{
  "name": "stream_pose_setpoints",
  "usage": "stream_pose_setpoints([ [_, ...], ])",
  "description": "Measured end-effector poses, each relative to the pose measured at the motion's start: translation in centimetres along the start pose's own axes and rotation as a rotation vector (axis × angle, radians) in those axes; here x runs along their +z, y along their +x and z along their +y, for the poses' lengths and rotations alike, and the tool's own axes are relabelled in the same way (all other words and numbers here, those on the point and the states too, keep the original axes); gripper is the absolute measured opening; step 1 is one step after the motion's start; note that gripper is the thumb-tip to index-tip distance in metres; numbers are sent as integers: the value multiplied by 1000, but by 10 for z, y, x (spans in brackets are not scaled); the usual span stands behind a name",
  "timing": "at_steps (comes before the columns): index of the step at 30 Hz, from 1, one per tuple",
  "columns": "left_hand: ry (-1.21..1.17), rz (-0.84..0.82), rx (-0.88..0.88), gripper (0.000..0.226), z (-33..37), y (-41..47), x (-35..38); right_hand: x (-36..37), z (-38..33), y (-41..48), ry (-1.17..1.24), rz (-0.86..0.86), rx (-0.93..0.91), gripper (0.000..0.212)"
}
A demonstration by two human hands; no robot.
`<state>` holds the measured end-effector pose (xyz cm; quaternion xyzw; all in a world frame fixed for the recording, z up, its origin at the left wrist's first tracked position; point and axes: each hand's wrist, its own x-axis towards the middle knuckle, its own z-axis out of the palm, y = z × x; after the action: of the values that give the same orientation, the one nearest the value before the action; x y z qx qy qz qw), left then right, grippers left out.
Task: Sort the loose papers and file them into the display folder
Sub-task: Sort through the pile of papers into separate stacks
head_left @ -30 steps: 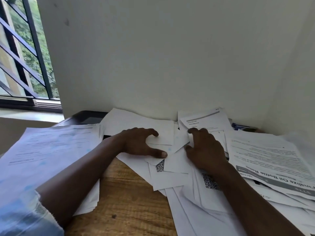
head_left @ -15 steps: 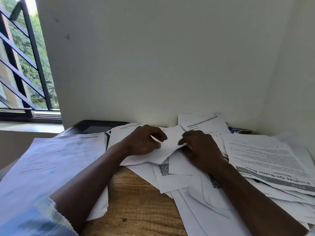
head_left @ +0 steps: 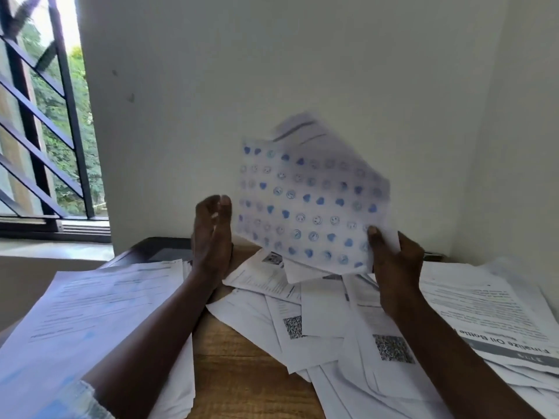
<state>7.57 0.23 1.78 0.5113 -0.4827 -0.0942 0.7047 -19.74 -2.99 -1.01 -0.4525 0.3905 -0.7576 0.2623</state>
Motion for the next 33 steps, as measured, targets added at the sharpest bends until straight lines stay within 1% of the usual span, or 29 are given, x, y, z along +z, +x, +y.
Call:
stream_pose_setpoints([
  [2, -193, -173, -188, 37, 9, -9, 6, -1, 2, -2, 136, -7, 165, 9],
  [3, -323, -258, -282, 33, 12, -13, 8, -2, 3, -3, 179, -16, 245, 6],
  [4, -415, -323, -338, 39, 9, -14, 9, -3, 4, -5, 221, -26, 313, 11],
  [6, -498, -373, -363, 56, -3, -12, 11, -5, 2, -5, 300, -23, 395, 34],
  [8, -504, -307, -351, 56, -5, -13, 12, -7, 3, -2, 322, -8, 409, 49],
  [10, -514, -203, -360, 51, -4, -13, 14, -7, 6, 0, 343, 12, 424, 54],
  [12, -499, -81, -347, 43, -3, -14, 15, -7, 8, 2, 355, 41, 462, 42],
  [14, -390, 65, -266, 38, -7, -11, 14, -7, 9, 3, 348, 60, 475, 30],
  [16, -266, 160, -210, 44, -9, -4, 12, -7, 11, 6, 357, 80, 474, 30],
  [17, -242, 182, -225, 49, -9, 0, 11, -7, 13, 6, 368, 90, 474, 30],
  [19, -248, 119, -354, 56, -20, 9, 11, -7, 14, 6, 375, 107, 476, 27],
  [21, -255, -62, -510, 55, -33, 13, 11, -8, 14, 6, 345, 147, 453, 21],
  [22, -215, -127, -526, 54, -37, 10, 11, -9, 13, 7, 325, 177, 424, 21],
  [23, -126, -141, -470, 54, -38, 7, 11, -10, 13, 9, 305, 207, 388, 20],
  [24, -8, -93, -329, 53, -33, 3, 11, -11, 13, 10, 281, 237, 352, 19],
  [26, 183, 77, 32, 43, -18, -2, 11, -13, 14, 13, 234, 280, 306, 19],
  [28, 265, 248, 352, 27, 10, -8, 8, -13, 15, 13, 228, 296, 304, 24],
  [29, 257, 261, 465, 23, 23, -11, 6, -12, 15, 13, 239, 294, 310, 26],
  [30, 247, 207, 557, 26, 29, -13, 7, -11, 14, 12, 249, 291, 315, 26],
  [31, 278, 74, 626, 37, 30, -16, 9, -11, 14, 12, 254, 293, 318, 25],
  [32, 364, -119, 651, 45, 28, -19, 11, -10, 14, 12, 255, 302, 316, 25],
  [33, 482, -353, 610, 50, 20, -20, 14, -11, 14, 11, 252, 313, 309, 24],
])
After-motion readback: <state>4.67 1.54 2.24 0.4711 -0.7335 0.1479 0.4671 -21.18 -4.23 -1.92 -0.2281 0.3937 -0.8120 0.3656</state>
